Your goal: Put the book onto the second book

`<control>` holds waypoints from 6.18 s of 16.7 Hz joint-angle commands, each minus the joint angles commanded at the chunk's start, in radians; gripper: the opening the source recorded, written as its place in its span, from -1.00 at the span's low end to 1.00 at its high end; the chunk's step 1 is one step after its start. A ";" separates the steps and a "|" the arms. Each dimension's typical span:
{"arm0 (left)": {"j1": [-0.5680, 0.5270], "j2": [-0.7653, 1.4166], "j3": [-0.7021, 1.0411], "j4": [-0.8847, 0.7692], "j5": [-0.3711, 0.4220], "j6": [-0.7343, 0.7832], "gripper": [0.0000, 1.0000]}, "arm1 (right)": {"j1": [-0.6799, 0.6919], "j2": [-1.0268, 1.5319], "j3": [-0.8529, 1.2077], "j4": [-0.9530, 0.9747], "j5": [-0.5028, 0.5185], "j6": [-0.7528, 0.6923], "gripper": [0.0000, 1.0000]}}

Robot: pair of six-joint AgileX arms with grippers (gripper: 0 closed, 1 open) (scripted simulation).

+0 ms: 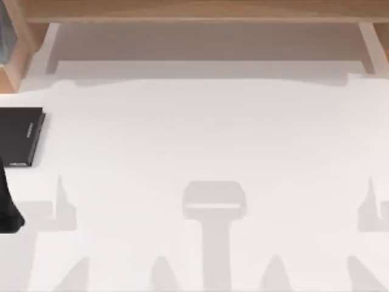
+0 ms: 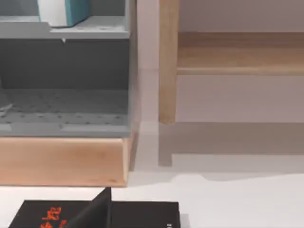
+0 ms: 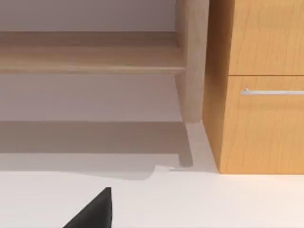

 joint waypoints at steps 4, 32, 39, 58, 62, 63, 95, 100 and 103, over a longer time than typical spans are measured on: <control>0.007 0.031 0.028 0.013 0.008 -0.001 1.00 | 0.000 0.000 0.000 0.000 0.000 0.000 1.00; 0.346 1.984 1.369 0.605 0.385 -0.004 1.00 | 0.000 0.000 0.000 0.000 0.000 0.000 1.00; 0.338 2.004 1.398 0.595 0.378 -0.004 1.00 | 0.000 0.000 0.000 0.000 0.000 0.000 1.00; 0.321 2.085 1.518 0.557 0.362 -0.005 -0.51 | 0.000 0.000 0.000 0.000 0.000 0.000 1.00; 0.321 2.085 1.518 0.557 0.362 -0.005 -1.00 | 0.000 0.000 0.000 0.000 0.000 0.000 1.00; 0.321 2.085 1.518 0.557 0.362 -0.005 -1.00 | 0.000 0.000 0.000 0.000 0.000 0.000 1.00; 0.456 1.460 0.803 0.568 0.478 1.231 -1.00 | 0.000 0.000 0.000 0.000 0.000 0.000 1.00; 0.432 1.535 0.625 0.566 0.424 1.635 -1.00 | 0.000 0.000 0.000 0.000 0.000 0.000 1.00; 0.391 1.620 0.564 0.559 0.383 1.756 -1.00 | 0.000 0.000 0.000 0.000 0.000 0.000 1.00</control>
